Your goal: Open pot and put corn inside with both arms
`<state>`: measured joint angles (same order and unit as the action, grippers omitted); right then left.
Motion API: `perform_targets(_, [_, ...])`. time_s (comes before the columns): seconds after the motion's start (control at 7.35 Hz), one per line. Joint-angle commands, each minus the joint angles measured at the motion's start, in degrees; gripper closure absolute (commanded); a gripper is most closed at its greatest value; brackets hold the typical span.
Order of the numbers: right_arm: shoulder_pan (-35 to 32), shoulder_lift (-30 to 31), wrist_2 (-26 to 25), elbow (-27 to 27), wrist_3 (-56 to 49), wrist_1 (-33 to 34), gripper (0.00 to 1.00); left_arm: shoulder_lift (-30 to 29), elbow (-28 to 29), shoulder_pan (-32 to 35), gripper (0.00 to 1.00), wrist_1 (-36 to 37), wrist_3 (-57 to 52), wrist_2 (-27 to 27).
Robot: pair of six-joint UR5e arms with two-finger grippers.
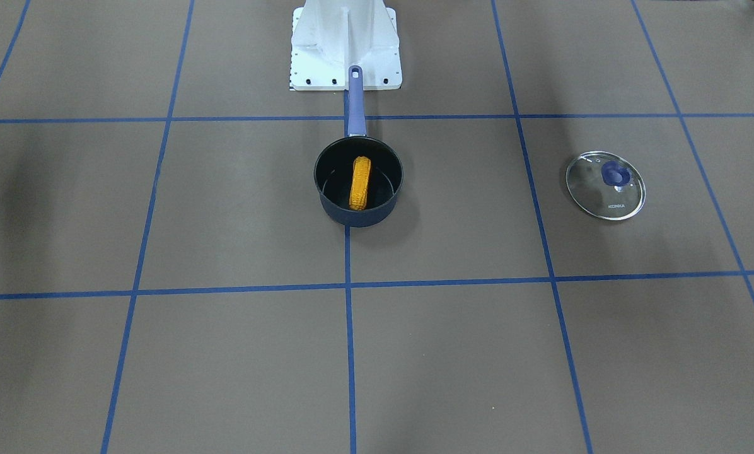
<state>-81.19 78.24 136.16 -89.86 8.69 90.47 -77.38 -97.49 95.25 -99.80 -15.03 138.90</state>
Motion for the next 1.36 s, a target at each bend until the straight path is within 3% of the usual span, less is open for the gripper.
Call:
perform_targets(0.0, [-1.52,2.35,-0.45,0.12,-0.16,0.14,0.0,1.61,0.81,1.78,0.03,-0.4,-0.09,0.67])
perform_targets(0.41, [-1.52,1.92,-2.73,0.47,0.37,-0.12,0.0,3.28,1.24,4.76,0.02,-2.67,-0.09,0.24])
perform_targets(1.22, [-1.78,2.27,-2.21,0.47,0.19,0.41,0.0,3.2,2.12,4.95,0.02,-3.12,0.0,0.59])
